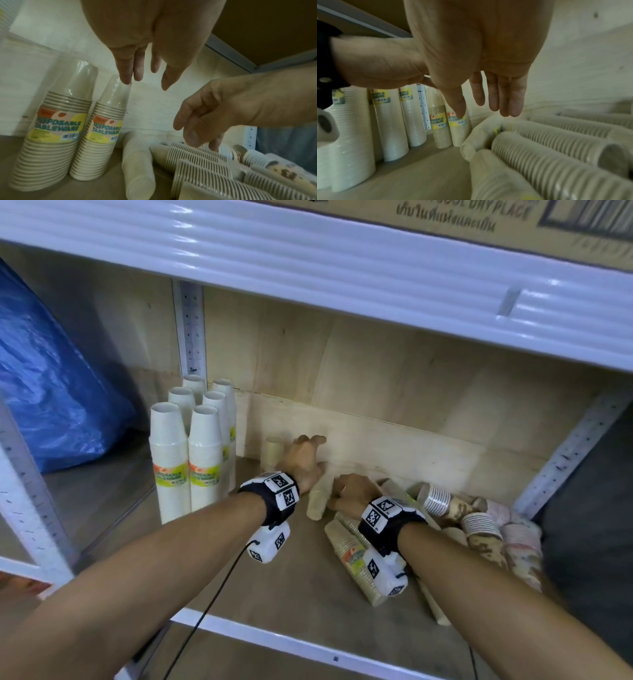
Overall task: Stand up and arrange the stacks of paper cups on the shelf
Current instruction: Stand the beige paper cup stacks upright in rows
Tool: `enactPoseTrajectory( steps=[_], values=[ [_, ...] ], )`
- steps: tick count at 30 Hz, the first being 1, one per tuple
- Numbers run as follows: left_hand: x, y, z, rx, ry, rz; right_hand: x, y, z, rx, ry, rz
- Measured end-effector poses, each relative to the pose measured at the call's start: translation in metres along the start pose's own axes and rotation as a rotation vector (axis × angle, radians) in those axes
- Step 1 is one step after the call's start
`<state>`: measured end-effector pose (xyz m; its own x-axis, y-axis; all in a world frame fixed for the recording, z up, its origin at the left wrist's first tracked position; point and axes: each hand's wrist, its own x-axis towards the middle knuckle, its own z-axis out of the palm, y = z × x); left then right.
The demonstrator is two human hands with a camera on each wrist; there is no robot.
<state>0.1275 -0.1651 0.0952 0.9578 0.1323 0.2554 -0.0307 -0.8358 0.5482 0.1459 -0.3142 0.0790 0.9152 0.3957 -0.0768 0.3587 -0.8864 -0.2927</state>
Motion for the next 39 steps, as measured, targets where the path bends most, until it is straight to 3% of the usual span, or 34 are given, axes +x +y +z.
enactPoseTrajectory(
  steps=[15,26,39],
  values=[
    [-0.017,-0.008,0.019,-0.031,-0.017,0.11,-0.025,0.016,0.028,0.033,-0.021,-0.033],
    [-0.026,-0.032,0.052,-0.149,-0.202,-0.121,-0.03,0.018,0.05,0.053,-0.023,0.044],
    [-0.02,-0.045,0.075,-0.248,-0.251,-0.306,-0.035,0.024,0.058,0.097,-0.138,0.115]
  ],
)
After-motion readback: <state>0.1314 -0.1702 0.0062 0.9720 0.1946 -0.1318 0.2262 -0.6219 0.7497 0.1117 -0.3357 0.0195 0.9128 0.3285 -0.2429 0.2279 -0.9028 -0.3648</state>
